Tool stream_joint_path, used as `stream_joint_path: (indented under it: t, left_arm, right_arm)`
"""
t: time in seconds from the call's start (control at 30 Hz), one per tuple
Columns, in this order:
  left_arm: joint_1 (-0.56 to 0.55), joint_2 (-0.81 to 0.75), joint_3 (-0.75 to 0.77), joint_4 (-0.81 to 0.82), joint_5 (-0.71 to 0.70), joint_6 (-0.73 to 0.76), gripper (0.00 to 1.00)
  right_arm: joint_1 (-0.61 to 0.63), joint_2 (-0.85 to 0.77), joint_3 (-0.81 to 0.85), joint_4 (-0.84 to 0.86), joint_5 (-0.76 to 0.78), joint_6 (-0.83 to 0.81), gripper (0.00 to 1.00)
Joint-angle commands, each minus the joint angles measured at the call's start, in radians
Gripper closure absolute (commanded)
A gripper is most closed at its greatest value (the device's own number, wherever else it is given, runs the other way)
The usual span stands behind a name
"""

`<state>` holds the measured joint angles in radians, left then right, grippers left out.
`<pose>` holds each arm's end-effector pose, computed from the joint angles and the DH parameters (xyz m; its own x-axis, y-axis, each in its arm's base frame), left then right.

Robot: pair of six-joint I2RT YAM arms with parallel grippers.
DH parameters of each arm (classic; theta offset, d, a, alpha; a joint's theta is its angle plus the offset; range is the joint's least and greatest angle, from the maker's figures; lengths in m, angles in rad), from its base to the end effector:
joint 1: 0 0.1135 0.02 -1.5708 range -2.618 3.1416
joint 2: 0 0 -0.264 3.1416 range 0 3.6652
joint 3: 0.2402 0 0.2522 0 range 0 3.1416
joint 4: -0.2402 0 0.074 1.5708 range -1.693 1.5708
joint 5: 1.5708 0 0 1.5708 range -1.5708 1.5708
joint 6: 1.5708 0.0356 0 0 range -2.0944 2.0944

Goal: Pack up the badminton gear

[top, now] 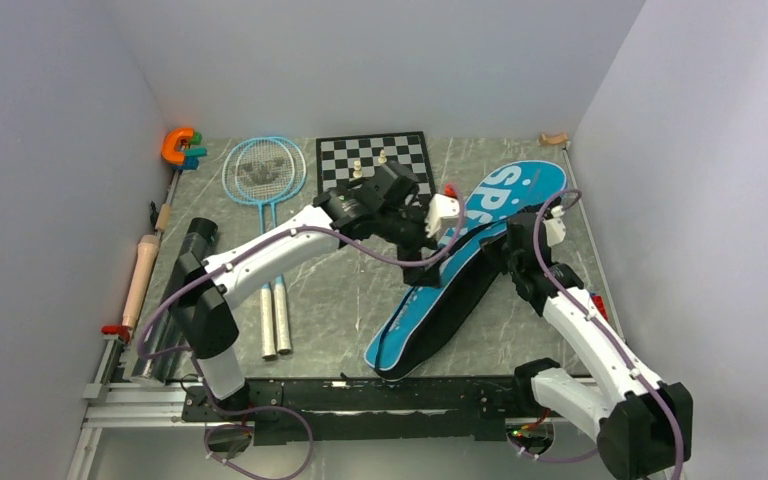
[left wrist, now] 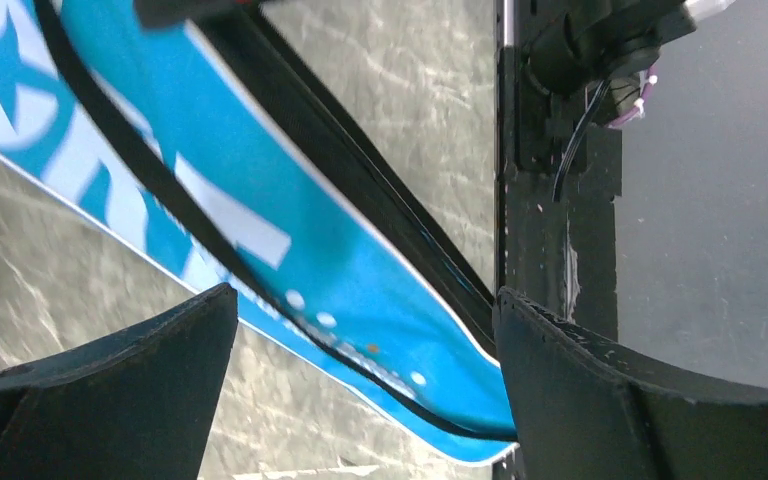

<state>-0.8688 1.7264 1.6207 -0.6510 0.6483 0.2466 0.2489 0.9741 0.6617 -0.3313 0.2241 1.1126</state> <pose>0.2324 -0.3081 0.3378 -0.2121 0.5522 -0.8063 0.9734 0.0461 -0.2245 0.2056 0.0441 0.2484 -0.3182 0.8214 -0.4734 0.4916 0.5699 0.6584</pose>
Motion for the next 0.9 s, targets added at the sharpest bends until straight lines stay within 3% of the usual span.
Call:
stream_joint_path:
  t: [0.0, 0.13, 0.37, 0.57, 0.7, 0.8, 0.83, 0.87]
  left_arm:
    - [-0.067, 0.084, 0.124, 0.041, -0.099, 0.031, 0.01]
    - [-0.072, 0.175, 0.178, 0.066, -0.176, -0.017, 0.01]
    - [-0.073, 0.177, 0.101, 0.184, -0.264, -0.045, 0.01]
    - [-0.075, 0.186, 0.069, 0.18, -0.214, -0.054, 0.01]
    - [-0.073, 0.209, 0.061, 0.164, -0.158, -0.054, 0.34]
    - [-0.073, 0.211, 0.06, 0.162, -0.165, -0.062, 0.73]
    - [-0.073, 0.209, 0.062, 0.163, -0.169, -0.062, 0.91]
    - [-0.073, 0.207, 0.066, 0.159, -0.18, -0.062, 1.0]
  right_arm:
    - [0.097, -0.04, 0.114, -0.069, 0.109, -0.002, 1.0]
    - [0.178, -0.059, 0.154, -0.127, 0.154, 0.018, 1.0]
    - [0.227, -0.102, 0.185, -0.17, 0.157, 0.05, 1.0]
    - [0.248, -0.099, 0.197, -0.162, 0.13, 0.052, 1.0]
    - [0.253, -0.105, 0.189, -0.144, 0.112, 0.053, 1.0]
    - [0.254, -0.106, 0.188, -0.139, 0.103, 0.047, 1.0]
    - [0.255, -0.108, 0.189, -0.137, 0.101, 0.046, 1.0]
    - [0.254, -0.108, 0.19, -0.134, 0.096, 0.044, 1.0]
